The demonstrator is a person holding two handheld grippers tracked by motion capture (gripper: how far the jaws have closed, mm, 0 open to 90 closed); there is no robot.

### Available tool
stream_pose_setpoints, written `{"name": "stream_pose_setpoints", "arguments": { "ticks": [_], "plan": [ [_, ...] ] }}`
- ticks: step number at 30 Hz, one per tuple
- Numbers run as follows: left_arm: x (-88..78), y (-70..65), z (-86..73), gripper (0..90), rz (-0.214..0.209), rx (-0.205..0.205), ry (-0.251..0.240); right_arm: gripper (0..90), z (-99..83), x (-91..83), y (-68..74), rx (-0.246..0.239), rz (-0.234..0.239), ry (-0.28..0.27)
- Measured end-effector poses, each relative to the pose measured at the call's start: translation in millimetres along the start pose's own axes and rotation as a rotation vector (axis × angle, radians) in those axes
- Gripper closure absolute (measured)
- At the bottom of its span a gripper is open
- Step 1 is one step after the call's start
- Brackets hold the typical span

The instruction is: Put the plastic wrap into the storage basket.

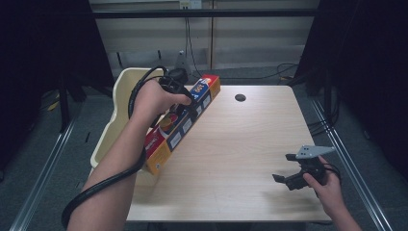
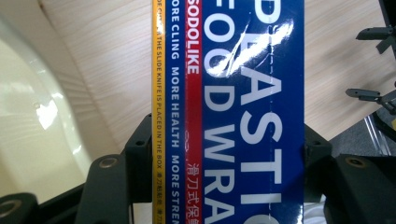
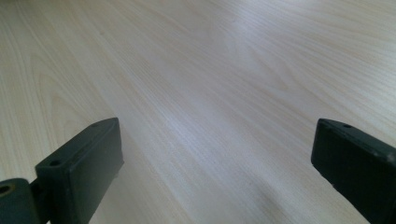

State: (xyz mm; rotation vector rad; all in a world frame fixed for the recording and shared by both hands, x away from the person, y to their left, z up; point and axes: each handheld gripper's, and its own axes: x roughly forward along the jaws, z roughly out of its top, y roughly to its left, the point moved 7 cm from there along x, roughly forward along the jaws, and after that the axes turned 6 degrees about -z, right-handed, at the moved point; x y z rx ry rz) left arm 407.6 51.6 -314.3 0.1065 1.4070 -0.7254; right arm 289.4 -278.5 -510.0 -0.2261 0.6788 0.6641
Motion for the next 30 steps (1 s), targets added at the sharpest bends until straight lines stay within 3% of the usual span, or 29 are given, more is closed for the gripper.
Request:
{"name": "stream_pose_setpoints", "arguments": {
  "ticks": [10,30],
  "plan": [
    [-15.6,10.8,-4.1,40.1,0.011,-0.045,-0.016,2.1,0.7,-1.1,0.1,0.002,-0.009,-0.003],
    [-41.6,28.5,-11.5,40.1,0.041,-0.094,-0.043,2.1,-0.2,0.1,1.2,-0.002,-0.003,-0.002]
  ]
}}
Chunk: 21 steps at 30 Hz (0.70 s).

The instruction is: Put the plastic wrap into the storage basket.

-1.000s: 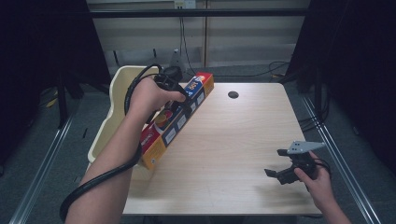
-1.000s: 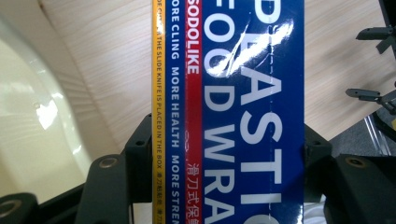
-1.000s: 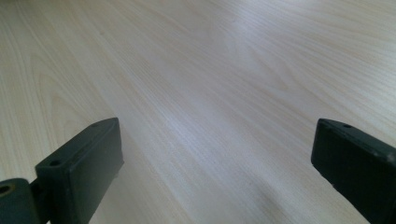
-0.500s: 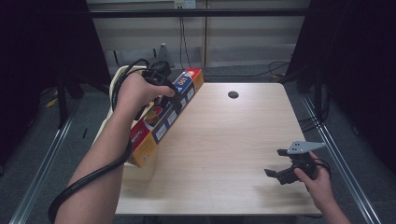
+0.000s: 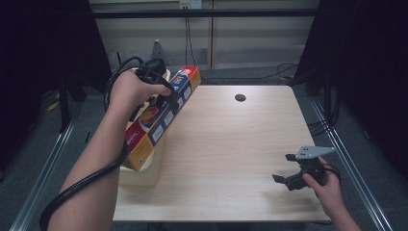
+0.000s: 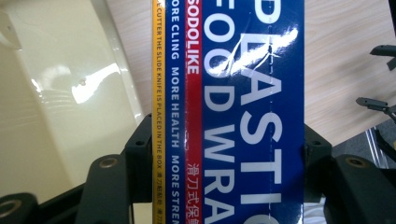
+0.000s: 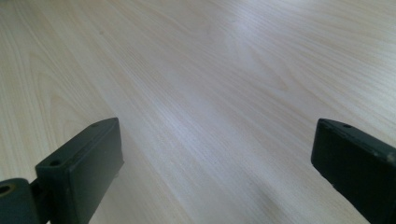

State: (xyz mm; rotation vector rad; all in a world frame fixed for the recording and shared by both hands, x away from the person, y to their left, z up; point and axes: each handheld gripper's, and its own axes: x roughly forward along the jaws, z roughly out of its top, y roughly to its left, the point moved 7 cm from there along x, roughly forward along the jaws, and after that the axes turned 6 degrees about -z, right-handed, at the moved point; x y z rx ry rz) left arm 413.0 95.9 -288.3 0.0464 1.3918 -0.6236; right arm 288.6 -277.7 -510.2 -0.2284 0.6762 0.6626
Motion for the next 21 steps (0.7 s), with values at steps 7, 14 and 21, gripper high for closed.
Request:
{"name": "stream_pose_setpoints", "arguments": {
  "ticks": [7,14,21],
  "plan": [
    [-7.6,6.8,-2.7,40.1,0.015,-0.033,-0.01,2.1,-0.2,0.5,0.3,0.0,0.0,0.002],
    [-14.8,14.9,-6.8,40.1,0.017,-0.054,-0.021,2.1,-0.4,1.4,0.8,-0.003,0.0,0.005],
    [-25.1,23.2,-9.8,40.1,0.036,-0.089,-0.045,2.1,0.4,1.1,-0.1,-0.002,-0.006,-0.003]
  ]
}}
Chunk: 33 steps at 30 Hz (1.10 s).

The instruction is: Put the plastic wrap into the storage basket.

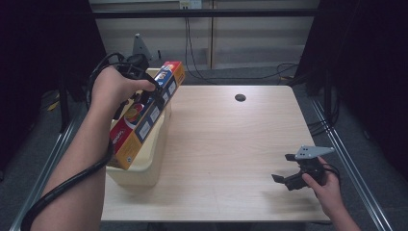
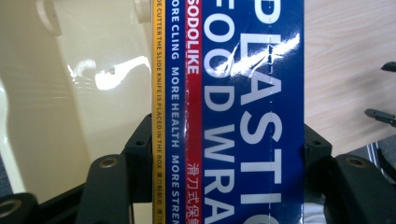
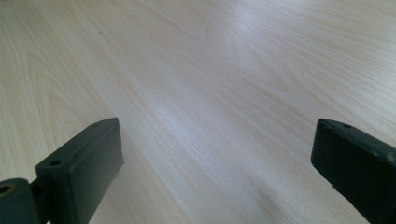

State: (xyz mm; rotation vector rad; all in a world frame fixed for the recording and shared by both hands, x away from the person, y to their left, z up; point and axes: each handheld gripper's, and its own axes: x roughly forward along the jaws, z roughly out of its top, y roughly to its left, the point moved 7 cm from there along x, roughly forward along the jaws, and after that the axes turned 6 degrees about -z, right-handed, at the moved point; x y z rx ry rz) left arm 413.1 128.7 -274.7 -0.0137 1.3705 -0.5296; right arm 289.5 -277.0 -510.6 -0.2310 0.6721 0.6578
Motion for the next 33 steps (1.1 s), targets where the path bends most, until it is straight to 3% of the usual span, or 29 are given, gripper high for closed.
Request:
{"name": "stream_pose_setpoints", "arguments": {
  "ticks": [20,33],
  "plan": [
    [-8.1,17.4,-7.8,40.1,0.042,-0.065,-0.034,2.1,0.0,-0.3,0.7,-0.004,-0.003,0.003],
    [-5.7,28.3,-12.6,40.1,0.041,-0.095,-0.035,2.1,-0.1,-0.2,1.5,-0.006,0.005,0.006]
  ]
}}
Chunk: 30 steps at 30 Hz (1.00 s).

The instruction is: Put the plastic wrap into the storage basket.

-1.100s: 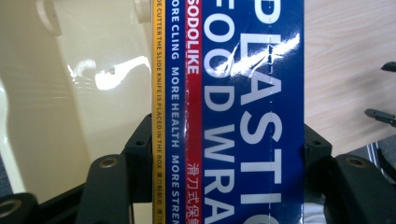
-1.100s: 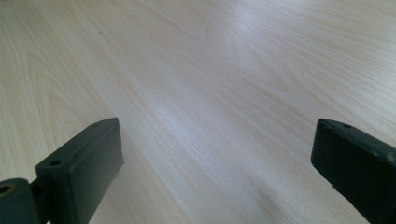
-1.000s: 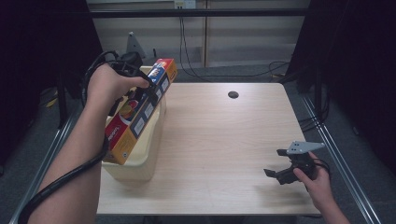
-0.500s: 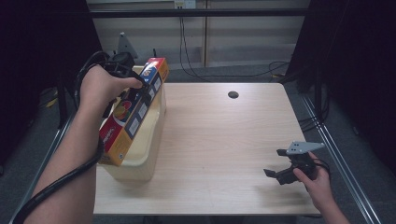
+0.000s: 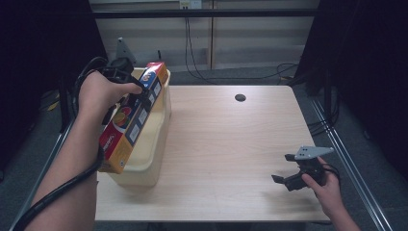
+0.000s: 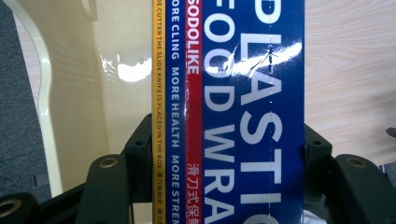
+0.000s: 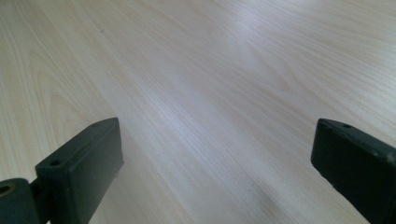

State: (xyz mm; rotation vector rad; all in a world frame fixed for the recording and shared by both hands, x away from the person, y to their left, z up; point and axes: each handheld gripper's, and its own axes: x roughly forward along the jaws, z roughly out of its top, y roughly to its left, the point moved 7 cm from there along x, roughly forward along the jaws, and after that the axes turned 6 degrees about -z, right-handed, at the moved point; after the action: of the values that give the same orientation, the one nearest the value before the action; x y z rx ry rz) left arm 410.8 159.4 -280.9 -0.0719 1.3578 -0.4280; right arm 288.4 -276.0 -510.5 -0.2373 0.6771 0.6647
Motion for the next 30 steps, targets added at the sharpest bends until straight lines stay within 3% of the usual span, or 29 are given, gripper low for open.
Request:
{"name": "stream_pose_setpoints", "arguments": {
  "ticks": [30],
  "plan": [
    [16.3,27.9,-9.6,39.9,0.025,-0.091,0.006,2.1,0.4,0.0,0.2,-0.004,-0.004,-0.004]
  ]
}}
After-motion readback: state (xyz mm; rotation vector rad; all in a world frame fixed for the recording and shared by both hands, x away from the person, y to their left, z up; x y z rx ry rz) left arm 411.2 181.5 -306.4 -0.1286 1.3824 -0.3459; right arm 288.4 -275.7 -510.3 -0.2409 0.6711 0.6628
